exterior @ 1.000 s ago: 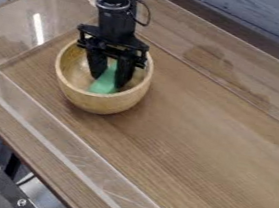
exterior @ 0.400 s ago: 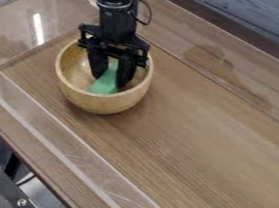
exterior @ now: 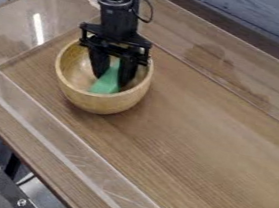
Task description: Remove the green block from inside the brown bowl and put it on the table
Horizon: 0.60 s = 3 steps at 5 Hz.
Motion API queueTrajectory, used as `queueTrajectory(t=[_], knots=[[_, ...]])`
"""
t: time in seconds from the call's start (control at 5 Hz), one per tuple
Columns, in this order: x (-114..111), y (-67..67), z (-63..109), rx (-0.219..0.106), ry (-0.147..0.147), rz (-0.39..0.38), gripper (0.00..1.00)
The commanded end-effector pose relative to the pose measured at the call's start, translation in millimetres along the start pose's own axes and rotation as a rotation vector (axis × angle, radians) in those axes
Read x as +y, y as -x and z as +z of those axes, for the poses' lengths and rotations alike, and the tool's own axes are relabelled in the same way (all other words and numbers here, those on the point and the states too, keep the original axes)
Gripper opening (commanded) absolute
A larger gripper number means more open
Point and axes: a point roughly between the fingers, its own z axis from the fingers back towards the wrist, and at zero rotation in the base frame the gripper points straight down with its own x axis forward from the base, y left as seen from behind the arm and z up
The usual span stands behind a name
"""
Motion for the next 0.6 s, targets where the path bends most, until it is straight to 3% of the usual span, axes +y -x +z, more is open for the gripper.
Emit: queueTrajectory(t=[0.0, 0.4], knots=[[-5.9, -11.6, 32.8, -0.106, -0.009, -0.024, 0.0], [-13.6, -12.6, 40.2, -0.117, -0.001, -0.043, 0.0]])
